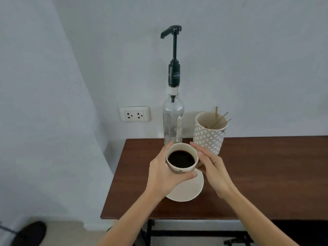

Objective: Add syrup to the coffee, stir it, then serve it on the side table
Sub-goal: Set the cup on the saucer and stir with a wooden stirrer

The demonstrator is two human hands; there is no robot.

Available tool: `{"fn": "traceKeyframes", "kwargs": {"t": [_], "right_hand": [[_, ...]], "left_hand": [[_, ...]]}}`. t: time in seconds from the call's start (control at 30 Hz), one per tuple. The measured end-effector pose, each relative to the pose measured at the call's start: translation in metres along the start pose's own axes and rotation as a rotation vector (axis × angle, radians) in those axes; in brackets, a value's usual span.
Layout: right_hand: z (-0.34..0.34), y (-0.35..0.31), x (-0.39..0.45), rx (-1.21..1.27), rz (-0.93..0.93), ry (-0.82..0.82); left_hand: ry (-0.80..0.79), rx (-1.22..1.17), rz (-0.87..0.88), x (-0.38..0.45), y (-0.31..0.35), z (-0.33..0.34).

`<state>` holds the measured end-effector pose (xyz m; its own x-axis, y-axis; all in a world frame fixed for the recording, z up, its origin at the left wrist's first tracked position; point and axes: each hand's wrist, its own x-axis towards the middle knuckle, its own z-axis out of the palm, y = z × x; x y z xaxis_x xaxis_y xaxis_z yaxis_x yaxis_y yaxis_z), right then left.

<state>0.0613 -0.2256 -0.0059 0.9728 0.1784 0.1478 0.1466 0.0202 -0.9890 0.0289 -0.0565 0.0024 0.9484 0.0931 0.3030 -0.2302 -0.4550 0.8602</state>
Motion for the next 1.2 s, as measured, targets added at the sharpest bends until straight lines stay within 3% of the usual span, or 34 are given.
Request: {"fn": "traceKeyframes", "kwargs": {"t": [0.63,0.83,0.97,1.03,1.2], "right_hand": [[0.004,0.035,-0.012,-0.013,0.054,0.029],[-0.011,0.025,-0.021,-0.161,-0.006,0.130],[-0.041,-0.010,-0.005,-0.437,-0.244,0.428],[-0.051,-0.031,0.015,-0.621,-0.346,0.498],[-0.053,-0.043,0.068,-0.982,-0.253,0.335]], "left_hand": [[-0.053,0.020,-0.073,-0.013,-0.038,0.018],[-0.174,0.069,-0.123,-0.023,-0.043,0.015],[-0.178,0.061,-0.121,-0.032,-0.049,0.009],[-0.145,0.023,-0.127,-0.034,-0.047,0.007],[-0.114,-0.043,-0.137,-0.034,-0.049,0.009]]}}
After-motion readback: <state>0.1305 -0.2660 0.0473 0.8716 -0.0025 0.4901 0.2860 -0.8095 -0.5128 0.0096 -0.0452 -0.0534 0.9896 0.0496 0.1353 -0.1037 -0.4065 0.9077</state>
